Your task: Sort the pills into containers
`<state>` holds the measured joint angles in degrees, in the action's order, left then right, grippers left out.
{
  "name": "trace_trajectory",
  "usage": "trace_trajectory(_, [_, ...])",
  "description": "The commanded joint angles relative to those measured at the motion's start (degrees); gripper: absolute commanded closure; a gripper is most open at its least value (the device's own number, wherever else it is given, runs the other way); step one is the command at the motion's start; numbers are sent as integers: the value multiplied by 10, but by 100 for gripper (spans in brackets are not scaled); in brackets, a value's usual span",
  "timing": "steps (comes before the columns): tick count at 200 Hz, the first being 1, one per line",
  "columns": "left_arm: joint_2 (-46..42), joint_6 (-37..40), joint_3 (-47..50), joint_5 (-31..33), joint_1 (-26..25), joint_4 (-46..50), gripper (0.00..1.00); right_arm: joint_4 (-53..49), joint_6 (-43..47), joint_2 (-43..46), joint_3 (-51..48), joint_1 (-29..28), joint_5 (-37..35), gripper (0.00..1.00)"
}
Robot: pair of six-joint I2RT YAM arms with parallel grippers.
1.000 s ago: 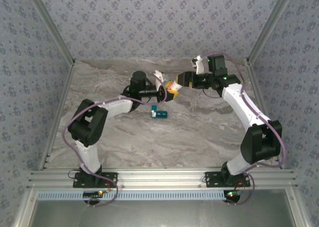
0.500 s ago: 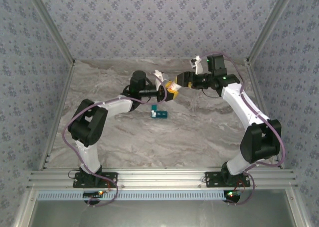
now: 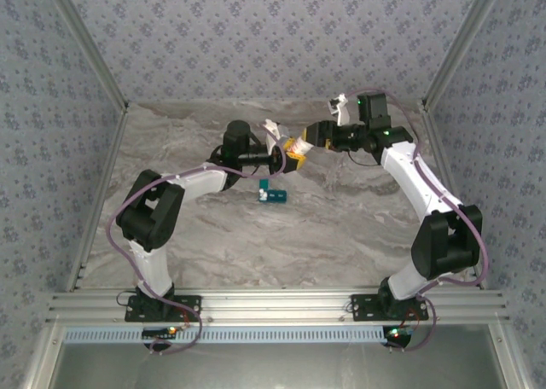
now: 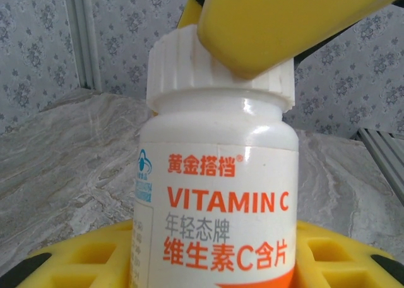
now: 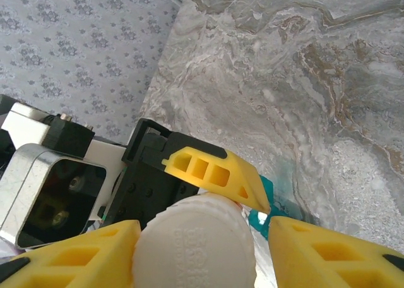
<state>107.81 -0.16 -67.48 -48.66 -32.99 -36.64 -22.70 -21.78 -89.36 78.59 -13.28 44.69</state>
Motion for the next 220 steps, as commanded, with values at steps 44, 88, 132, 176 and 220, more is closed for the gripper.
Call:
trace_trajectory(44, [4, -7, -14, 7, -1, -18, 100, 23, -36, 0, -12, -25, -17, 55])
trace_trajectory(88, [-12, 31, 0, 79, -12, -24, 100, 58, -120, -20, -33, -64, -93, 56])
trace_trajectory(132, [-28, 87, 9, 148, -32, 0, 100, 87, -204, -43, -39, -65, -102, 58])
trace_trajectory(176, [-10, 75, 11, 144, -32, -6, 100, 60, -194, -43, -5, -55, -92, 44])
trace_trajectory(220, [5, 37, 10, 127, -19, -33, 100, 40, -148, 14, -19, -13, -71, 26])
